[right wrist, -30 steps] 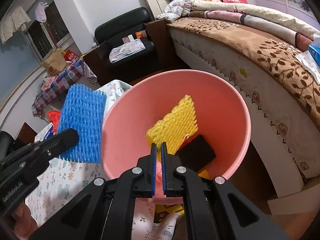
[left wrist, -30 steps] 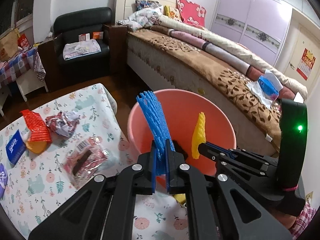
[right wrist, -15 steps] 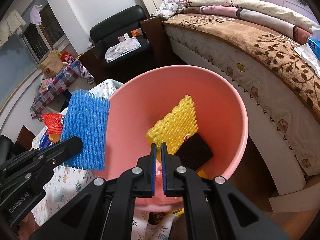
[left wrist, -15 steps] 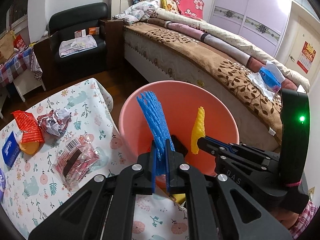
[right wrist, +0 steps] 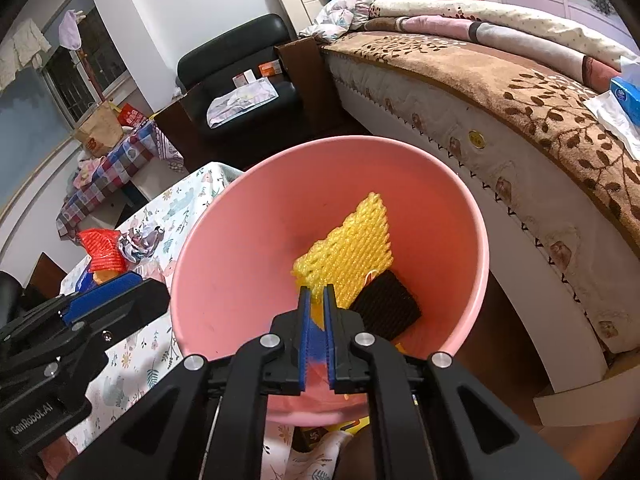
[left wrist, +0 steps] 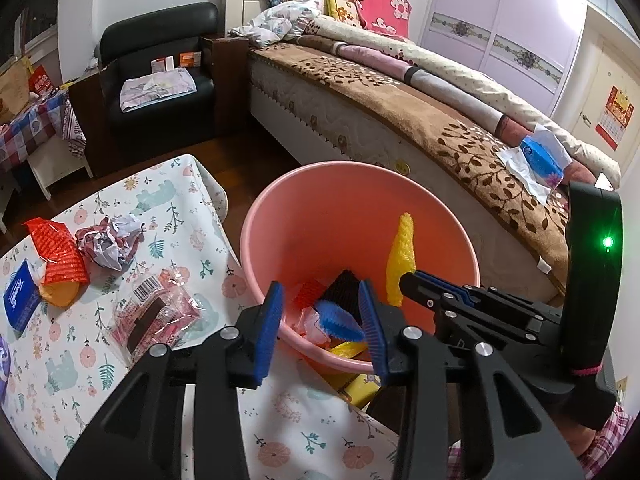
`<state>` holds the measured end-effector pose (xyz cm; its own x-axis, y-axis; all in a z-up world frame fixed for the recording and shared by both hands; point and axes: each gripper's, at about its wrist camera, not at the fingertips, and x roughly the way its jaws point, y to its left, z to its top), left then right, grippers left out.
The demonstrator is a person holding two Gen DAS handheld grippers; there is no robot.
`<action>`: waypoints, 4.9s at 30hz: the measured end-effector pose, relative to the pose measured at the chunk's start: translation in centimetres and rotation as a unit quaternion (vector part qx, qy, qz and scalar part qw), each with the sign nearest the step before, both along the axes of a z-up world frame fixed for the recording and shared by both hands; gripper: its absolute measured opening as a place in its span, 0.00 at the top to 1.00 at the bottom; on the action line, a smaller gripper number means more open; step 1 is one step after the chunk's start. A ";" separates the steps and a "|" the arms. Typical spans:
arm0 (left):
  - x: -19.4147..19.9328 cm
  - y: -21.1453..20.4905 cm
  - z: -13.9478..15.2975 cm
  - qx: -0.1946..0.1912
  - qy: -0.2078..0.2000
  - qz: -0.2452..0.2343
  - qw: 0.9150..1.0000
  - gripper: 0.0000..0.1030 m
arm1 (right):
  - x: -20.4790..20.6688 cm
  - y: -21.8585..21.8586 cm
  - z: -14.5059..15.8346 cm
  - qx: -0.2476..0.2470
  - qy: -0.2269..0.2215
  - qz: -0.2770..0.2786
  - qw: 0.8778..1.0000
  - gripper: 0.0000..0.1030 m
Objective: Collect trash
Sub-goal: 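Open both tools to drop the sleeves into the pink bucket, then withdraw both open tools from the bucket back over the table, then grasp the blue Tempo tissue pack with the left tool while the right tool grasps the red snack bag, then carry the tissue pack in the left tool while the right tool carries the red bag over the bucket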
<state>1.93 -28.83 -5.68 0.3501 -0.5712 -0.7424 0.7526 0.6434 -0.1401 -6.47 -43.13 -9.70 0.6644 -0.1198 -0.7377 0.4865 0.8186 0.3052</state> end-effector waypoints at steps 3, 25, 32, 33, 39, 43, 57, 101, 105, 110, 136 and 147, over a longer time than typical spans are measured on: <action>-0.1 0.4 0.3 -0.007 0.000 0.004 1.000 0.62 | -0.1 0.1 0.2 -0.002 -0.001 -0.003 1.000 0.82; -2.3 8.0 3.0 -0.055 -0.035 0.047 0.997 0.62 | -3.2 5.1 4.8 -0.038 -0.070 0.029 0.996 0.61; -3.1 12.9 2.4 -0.053 -0.045 0.086 0.994 0.62 | -2.8 11.0 4.4 -0.029 -0.065 0.096 0.993 0.59; -3.1 13.6 2.3 -0.053 -0.046 0.093 0.993 0.62 | -2.7 11.8 4.3 -0.030 -0.063 0.105 0.992 0.59; -2.3 18.9 1.5 -0.047 -0.036 0.158 0.986 0.62 | -2.1 16.2 3.8 -0.028 -0.053 0.165 0.985 0.53; -2.0 22.3 1.1 -0.046 -0.028 0.200 0.978 0.62 | -2.1 18.2 4.4 -0.048 -0.057 0.189 0.979 0.42; 1.4 29.9 0.5 -0.030 -0.035 0.265 0.963 0.62 | 0.1 21.9 4.1 -0.056 -0.049 0.256 0.964 0.32; 21.0 26.3 -4.8 -0.024 0.104 0.205 0.973 0.62 | 24.0 21.5 0.5 0.000 0.013 0.240 0.971 0.60; 19.0 26.0 -4.9 -0.020 0.096 0.197 0.976 0.62 | 24.2 21.3 -0.5 0.004 0.023 0.235 0.972 0.86; 19.0 26.2 -4.5 -0.042 0.102 0.243 0.964 0.62 | 23.2 20.4 -0.6 0.017 0.018 0.222 0.975 0.90; 17.5 23.5 -5.0 0.003 0.075 0.346 0.935 0.49 | 12.3 17.4 3.5 0.016 -0.033 0.220 0.975 0.91; 10.4 23.5 -1.1 -0.019 0.027 0.300 0.953 0.49 | 9.0 17.4 4.8 0.021 -0.045 0.224 0.973 0.91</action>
